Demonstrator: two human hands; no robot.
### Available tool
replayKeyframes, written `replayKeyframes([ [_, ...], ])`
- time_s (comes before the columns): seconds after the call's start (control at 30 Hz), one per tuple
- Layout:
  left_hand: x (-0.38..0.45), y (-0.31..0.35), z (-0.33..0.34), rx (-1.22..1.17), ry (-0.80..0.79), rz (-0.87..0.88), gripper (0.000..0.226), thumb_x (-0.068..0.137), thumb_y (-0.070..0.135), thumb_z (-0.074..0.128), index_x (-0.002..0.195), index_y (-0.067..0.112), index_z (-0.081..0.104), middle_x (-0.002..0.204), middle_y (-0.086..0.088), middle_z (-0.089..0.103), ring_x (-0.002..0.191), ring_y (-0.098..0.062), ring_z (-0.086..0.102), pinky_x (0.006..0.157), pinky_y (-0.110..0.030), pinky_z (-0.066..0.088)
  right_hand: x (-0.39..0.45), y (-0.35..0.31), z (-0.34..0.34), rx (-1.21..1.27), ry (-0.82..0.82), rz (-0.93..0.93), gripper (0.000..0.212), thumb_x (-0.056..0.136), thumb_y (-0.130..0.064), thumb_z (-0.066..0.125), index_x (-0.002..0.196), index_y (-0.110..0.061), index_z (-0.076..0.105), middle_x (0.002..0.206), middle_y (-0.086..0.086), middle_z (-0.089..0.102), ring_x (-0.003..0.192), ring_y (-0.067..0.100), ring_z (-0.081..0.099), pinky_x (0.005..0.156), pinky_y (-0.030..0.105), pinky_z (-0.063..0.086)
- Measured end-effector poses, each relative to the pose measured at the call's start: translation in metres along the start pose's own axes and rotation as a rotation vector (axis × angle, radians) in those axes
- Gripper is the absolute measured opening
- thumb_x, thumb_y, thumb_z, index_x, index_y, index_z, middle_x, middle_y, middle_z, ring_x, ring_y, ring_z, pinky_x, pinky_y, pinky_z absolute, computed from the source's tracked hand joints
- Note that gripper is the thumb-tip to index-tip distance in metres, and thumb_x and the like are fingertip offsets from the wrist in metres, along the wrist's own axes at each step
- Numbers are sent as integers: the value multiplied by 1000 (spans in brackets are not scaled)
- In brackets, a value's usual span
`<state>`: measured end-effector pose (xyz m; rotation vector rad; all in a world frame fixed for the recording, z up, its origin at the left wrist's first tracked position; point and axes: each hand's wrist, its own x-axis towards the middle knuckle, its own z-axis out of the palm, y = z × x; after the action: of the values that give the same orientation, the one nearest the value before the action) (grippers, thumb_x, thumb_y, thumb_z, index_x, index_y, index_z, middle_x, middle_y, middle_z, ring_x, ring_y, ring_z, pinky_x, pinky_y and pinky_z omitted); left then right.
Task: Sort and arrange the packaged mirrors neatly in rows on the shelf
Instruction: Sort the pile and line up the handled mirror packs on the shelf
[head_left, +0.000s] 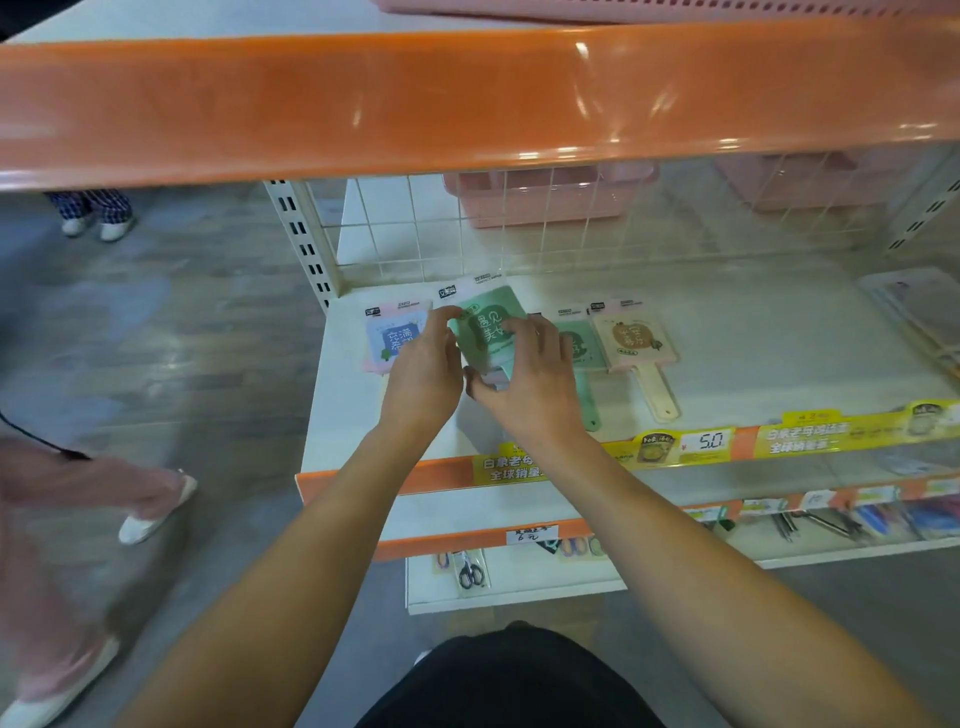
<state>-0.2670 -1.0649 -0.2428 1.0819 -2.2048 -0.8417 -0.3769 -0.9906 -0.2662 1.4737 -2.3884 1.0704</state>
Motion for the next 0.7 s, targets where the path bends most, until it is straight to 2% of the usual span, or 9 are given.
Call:
replayKeyframes([
  [0.1, 0, 1, -2, 9, 11, -9, 34, 97, 8, 38, 125, 24, 46, 98, -4, 69, 86, -23, 64, 70, -40, 52, 0, 1, 1, 24, -12, 31, 68, 70, -50, 65, 120, -5, 55, 126, 17, 51, 114, 37, 49, 87, 44, 48],
  [0.17, 0, 1, -1, 18, 4, -5, 36, 96, 8, 40, 127, 25, 46, 99, -4, 67, 88, -23, 63, 73, -42, 53, -1, 2, 0, 47, -27, 60, 69, 69, -48, 68, 121, -6, 55, 131, 16, 48, 118, 37, 48, 84, 43, 50],
  [0.33, 2, 0, 7, 247, 3, 47, 42, 93, 15, 48, 134, 20, 39, 119, -6, 65, 103, -30, 62, 77, -42, 53, 0, 14, -2, -5, 18, 26, 65, 71, -52, 63, 116, -5, 57, 118, 17, 56, 109, 35, 54, 92, 44, 48],
  [0.43, 4, -1, 12, 374, 23, 70, 45, 91, 19, 49, 135, 15, 40, 125, -8, 60, 111, -32, 57, 88, -46, 48, -2, 27, -7, -67, 43, 63, 65, 74, -55, 57, 114, -3, 58, 114, 19, 57, 105, 37, 55, 90, 44, 49],
  [0.6, 4, 5, 15, 415, 10, 44, 39, 92, 21, 51, 130, 14, 47, 125, -10, 56, 111, -33, 54, 93, -46, 45, -3, 48, -12, -195, 28, 191, 67, 75, -61, 49, 113, -6, 60, 112, 20, 60, 101, 39, 57, 85, 45, 48],
  [0.7, 4, 8, 16, 446, -5, 53, 38, 92, 22, 52, 129, 13, 48, 127, -12, 55, 114, -34, 52, 95, -45, 43, -3, 57, -10, -207, -7, 233, 70, 75, -62, 45, 115, -6, 58, 114, 21, 59, 103, 41, 55, 90, 48, 45],
])
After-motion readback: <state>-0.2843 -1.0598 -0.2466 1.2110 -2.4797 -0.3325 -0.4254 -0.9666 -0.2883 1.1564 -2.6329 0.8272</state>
